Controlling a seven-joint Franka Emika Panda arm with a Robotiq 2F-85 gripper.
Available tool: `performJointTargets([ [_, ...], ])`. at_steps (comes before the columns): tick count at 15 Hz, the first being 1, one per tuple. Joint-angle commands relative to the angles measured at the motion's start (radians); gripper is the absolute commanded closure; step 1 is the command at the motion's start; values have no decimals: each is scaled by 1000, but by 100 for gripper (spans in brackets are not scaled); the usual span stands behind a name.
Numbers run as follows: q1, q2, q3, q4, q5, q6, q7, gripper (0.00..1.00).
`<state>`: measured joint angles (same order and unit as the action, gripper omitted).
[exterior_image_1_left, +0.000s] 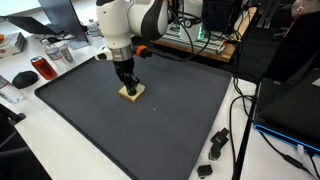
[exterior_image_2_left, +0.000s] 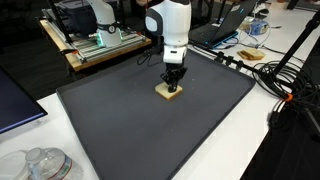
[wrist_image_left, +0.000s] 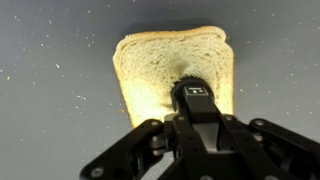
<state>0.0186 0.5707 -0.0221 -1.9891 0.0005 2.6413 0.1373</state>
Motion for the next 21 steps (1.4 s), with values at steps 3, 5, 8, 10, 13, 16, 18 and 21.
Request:
performJointTargets([
  [3,161,98,-127,20,-141,48,177,95],
  [5,203,96,-156,20,-189,37,223,95],
  [8,193,102,-139,30,-183,19,204,95],
  [10,162,107,-112,35,-153,12,168,95],
  [13,92,122,-55,52,-96,-3,91,95],
  [16,31,142,-17,78,-45,-24,28,95],
  [18,8,151,-5,93,-17,-40,5,95],
  [21,18,153,-16,105,-20,-59,21,95],
])
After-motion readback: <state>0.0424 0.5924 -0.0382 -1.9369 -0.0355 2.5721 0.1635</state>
